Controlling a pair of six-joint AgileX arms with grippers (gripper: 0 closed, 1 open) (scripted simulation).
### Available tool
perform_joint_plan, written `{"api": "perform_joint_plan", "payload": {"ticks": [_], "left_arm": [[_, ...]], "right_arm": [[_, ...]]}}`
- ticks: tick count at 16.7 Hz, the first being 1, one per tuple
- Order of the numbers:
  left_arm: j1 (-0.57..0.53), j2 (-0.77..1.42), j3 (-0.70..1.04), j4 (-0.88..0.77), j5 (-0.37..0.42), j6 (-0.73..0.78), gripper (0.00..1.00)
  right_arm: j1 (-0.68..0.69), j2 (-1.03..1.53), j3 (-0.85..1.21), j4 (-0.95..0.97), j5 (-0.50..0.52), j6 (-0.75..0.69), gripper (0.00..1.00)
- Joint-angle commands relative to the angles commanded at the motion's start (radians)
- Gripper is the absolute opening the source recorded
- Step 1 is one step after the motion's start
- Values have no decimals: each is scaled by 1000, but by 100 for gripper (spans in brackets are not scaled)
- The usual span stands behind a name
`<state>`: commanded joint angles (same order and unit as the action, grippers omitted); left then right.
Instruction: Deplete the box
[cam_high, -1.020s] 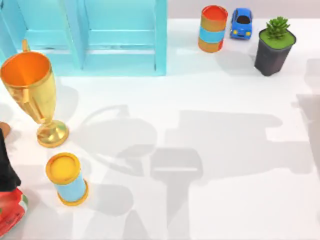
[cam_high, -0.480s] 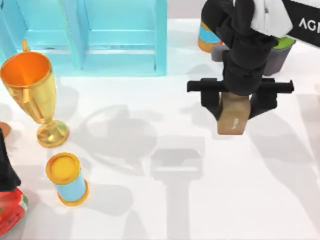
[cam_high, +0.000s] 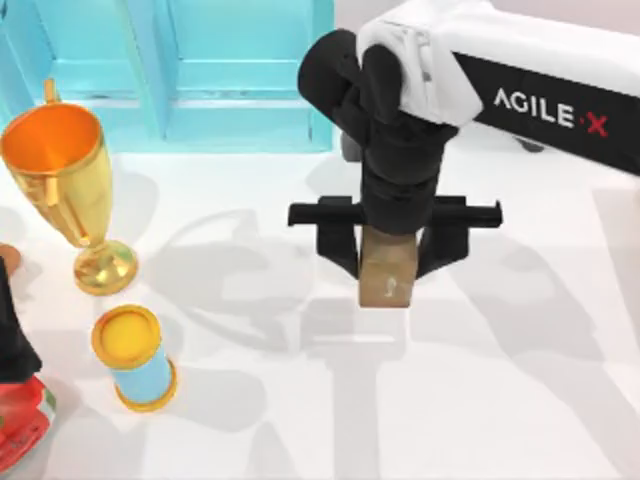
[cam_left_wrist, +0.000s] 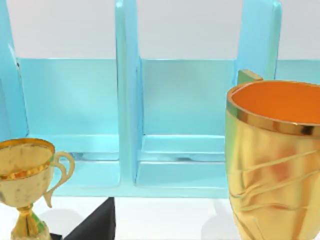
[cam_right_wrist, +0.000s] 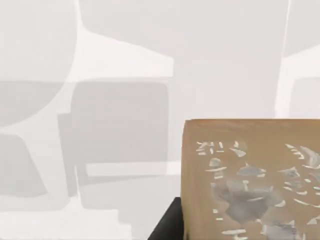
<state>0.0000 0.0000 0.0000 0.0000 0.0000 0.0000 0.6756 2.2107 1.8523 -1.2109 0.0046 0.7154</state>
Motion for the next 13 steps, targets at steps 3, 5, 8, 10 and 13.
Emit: {"api": "perform_joint_plan", "payload": {"ticks": [3,5,8,10,13], "left_arm": [[0,0,0,0,0,0,100],[0,0,0,0,0,0,100],[0,0,0,0,0,0,100],[0,0,0,0,0,0,100],[0,0,0,0,0,0,100]], "right_arm": [[-3,-2,-7,3,-2,1,0],[1,6,-36,41,0,-2,0],[1,30,-98,131,0,1,0],[2,38,-118,156,0,2,0],[2,38,-119,157,0,2,0]]}}
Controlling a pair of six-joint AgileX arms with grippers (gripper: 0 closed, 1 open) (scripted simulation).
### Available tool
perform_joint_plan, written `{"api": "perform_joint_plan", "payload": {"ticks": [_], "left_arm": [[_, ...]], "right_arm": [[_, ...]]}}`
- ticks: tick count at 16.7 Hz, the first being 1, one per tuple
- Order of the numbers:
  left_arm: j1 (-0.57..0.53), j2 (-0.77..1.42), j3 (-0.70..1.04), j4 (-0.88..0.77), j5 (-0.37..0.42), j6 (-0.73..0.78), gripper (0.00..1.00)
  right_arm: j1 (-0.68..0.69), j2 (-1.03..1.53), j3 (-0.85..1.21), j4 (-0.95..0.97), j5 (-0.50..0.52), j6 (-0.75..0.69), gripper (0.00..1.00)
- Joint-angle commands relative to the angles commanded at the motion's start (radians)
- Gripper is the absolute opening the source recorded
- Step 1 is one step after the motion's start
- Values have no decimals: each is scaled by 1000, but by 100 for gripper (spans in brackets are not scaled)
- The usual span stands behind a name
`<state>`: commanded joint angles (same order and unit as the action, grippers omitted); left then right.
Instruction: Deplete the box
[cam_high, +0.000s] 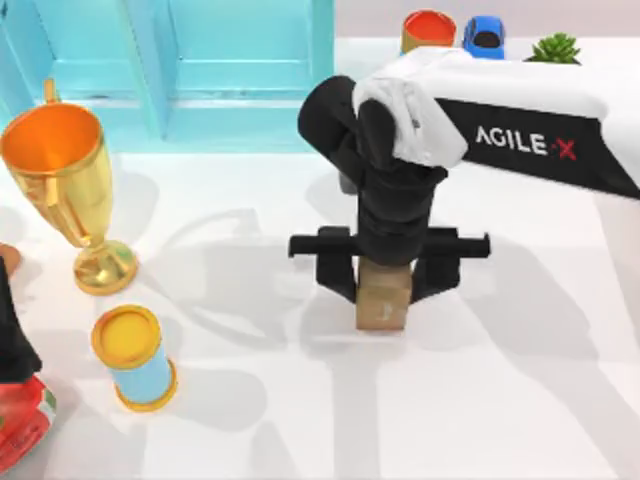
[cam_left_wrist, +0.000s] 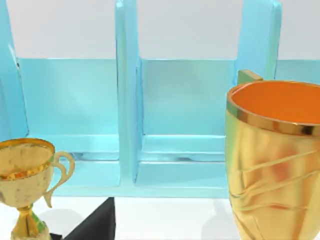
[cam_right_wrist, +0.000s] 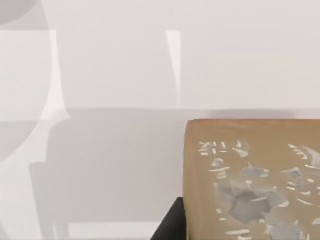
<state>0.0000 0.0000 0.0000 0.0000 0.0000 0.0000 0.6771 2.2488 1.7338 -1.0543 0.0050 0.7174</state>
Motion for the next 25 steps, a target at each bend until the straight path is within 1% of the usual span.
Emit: {"api": "perform_joint_plan", "payload": {"ticks": [13,14,23,25], "left_arm": [[0,0,0,0,0,0,100],[0,0,0,0,0,0,100],[0,0,0,0,0,0,100],[0,0,0,0,0,0,100]], "right_arm": [[0,0,0,0,0,0,98],[0,0,0,0,0,0,100],[-1,-1,3,-4,0,0,100],[1,-6,39,-41,1,-2,100]]}}
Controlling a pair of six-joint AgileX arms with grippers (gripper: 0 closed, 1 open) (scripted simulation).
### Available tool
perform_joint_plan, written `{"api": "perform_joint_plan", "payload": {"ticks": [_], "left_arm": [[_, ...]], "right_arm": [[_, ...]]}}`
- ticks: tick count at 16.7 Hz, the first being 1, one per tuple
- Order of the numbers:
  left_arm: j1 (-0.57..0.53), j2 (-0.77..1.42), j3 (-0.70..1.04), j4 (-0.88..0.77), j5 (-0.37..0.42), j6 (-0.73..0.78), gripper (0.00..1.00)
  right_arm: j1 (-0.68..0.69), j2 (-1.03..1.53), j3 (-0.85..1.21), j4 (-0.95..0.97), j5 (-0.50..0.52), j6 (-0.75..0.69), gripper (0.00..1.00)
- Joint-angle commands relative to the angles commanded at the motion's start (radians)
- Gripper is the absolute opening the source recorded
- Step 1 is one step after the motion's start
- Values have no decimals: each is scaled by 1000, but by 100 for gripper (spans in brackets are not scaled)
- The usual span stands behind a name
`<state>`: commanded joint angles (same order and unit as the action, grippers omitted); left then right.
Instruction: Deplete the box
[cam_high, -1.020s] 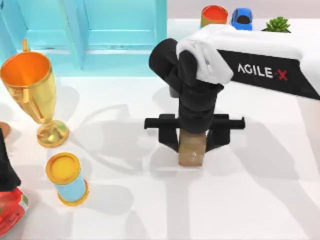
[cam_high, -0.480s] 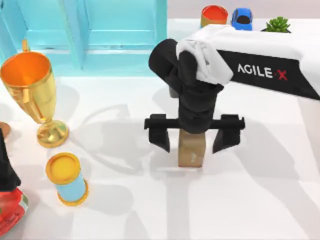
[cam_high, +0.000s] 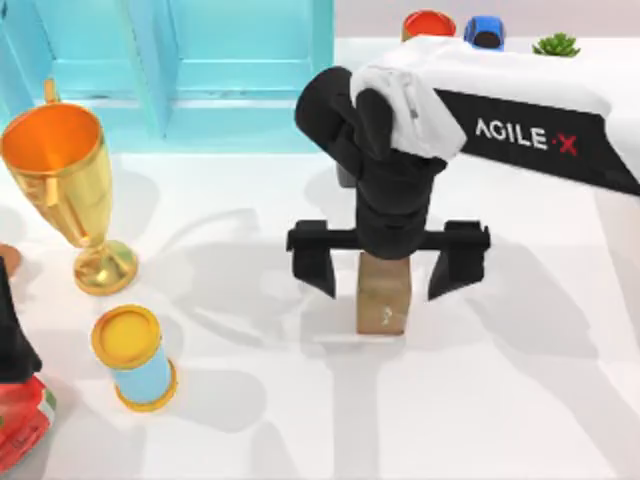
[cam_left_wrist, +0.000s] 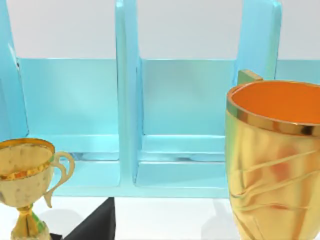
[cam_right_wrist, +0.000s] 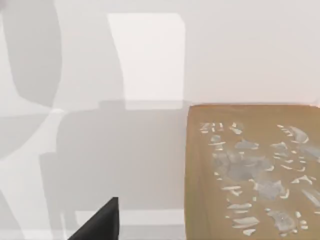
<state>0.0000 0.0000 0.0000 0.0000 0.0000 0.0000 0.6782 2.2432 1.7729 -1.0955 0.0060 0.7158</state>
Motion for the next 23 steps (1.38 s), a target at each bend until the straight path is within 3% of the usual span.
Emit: {"api": "perform_joint_plan", "payload": {"ticks": [7,14,18,23], "left_arm": [[0,0,0,0,0,0,100],[0,0,0,0,0,0,100],[0,0,0,0,0,0,100],[0,0,0,0,0,0,100]], "right_arm": [[-4,-38,199,-242,-2,-1,100],[-36,-40,203,-251,-2,-35,100],[-213,-62,193,-267,-2,-213,100],[-581,-113,164,-293,-5,-578,100]]}}
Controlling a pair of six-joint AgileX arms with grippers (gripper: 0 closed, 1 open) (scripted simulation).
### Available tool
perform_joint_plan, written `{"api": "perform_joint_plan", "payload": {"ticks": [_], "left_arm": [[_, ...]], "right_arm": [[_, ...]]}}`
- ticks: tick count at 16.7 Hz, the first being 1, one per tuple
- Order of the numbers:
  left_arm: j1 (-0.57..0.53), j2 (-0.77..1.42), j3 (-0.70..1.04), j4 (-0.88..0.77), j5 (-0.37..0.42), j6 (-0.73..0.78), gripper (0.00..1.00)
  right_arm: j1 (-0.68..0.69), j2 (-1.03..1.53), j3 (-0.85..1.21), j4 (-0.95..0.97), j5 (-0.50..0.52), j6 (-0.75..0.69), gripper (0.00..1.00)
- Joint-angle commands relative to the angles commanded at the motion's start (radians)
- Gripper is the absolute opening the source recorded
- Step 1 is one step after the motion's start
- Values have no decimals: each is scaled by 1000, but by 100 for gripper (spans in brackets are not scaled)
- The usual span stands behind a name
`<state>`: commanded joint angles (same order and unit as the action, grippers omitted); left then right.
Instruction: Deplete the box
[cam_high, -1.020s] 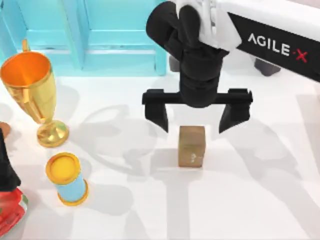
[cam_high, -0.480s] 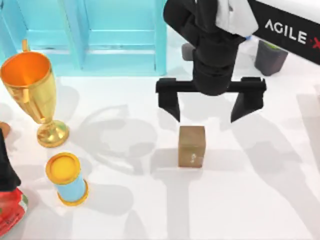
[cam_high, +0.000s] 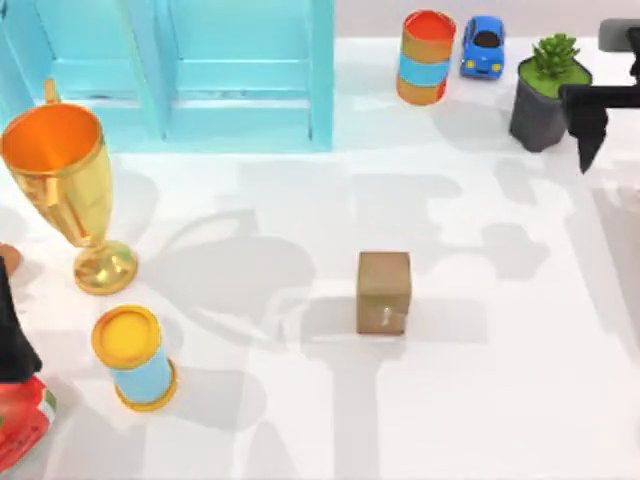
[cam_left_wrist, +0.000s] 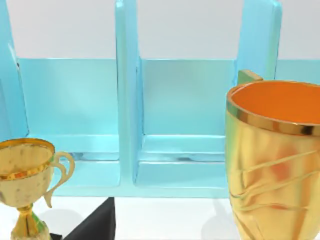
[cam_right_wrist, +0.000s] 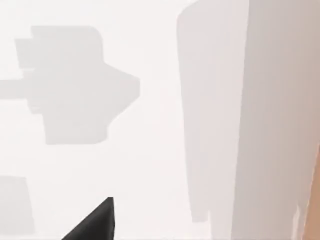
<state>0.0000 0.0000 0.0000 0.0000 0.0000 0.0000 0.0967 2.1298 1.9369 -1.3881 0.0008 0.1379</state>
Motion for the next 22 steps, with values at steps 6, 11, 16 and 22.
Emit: {"api": "perform_joint_plan", "payload": {"ticks": [6,11,16,22], "left_arm": [[0,0,0,0,0,0,100],[0,0,0,0,0,0,100],[0,0,0,0,0,0,100],[0,0,0,0,0,0,100]], "right_arm": [[-431,-75,-48,-21,-4,-422,100],[-554,-104,-68,-26,-6,-544,100],[-551,-99,-77,-11,-5,-542,100],[-551,-83,-245,172,-6,-540,100]]}}
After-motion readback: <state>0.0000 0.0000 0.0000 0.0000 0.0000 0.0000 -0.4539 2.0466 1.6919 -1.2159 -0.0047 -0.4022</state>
